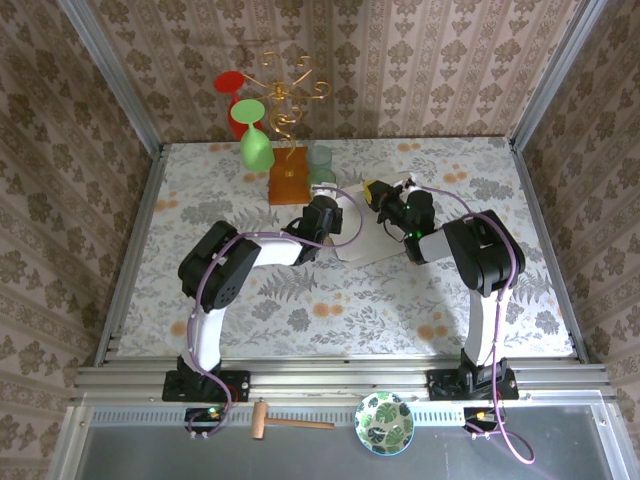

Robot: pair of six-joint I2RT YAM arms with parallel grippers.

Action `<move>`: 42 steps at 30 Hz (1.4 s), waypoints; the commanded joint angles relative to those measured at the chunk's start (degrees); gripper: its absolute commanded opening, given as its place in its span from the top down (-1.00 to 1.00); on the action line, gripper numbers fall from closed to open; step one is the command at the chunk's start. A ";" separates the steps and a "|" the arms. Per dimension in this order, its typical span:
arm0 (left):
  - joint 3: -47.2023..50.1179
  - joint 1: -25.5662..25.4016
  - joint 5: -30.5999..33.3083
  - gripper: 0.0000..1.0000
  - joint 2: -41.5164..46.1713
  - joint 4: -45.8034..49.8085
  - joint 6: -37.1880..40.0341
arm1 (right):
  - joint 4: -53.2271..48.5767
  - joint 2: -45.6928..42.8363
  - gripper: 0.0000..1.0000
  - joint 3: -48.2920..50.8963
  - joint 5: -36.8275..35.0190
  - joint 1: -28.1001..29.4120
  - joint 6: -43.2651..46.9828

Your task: Fold the paper box

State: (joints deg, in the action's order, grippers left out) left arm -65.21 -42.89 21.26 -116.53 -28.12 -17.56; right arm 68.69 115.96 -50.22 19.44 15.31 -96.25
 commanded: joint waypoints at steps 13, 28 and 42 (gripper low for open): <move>-9.10 -1.40 16.66 1.00 -1.99 22.88 -12.09 | -8.83 -3.88 1.00 1.64 -4.24 5.17 -1.31; -2.20 -0.51 16.32 1.00 2.06 19.00 -7.72 | -27.55 -18.17 0.01 2.94 -6.25 2.22 6.75; 17.98 5.47 -1.49 1.00 21.60 12.54 5.10 | -63.38 -32.99 0.04 -5.46 -4.68 -4.15 28.13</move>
State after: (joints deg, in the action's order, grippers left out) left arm -50.89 -38.72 27.03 -99.46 -15.66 -17.93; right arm 17.85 84.09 -51.59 13.96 11.68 -77.08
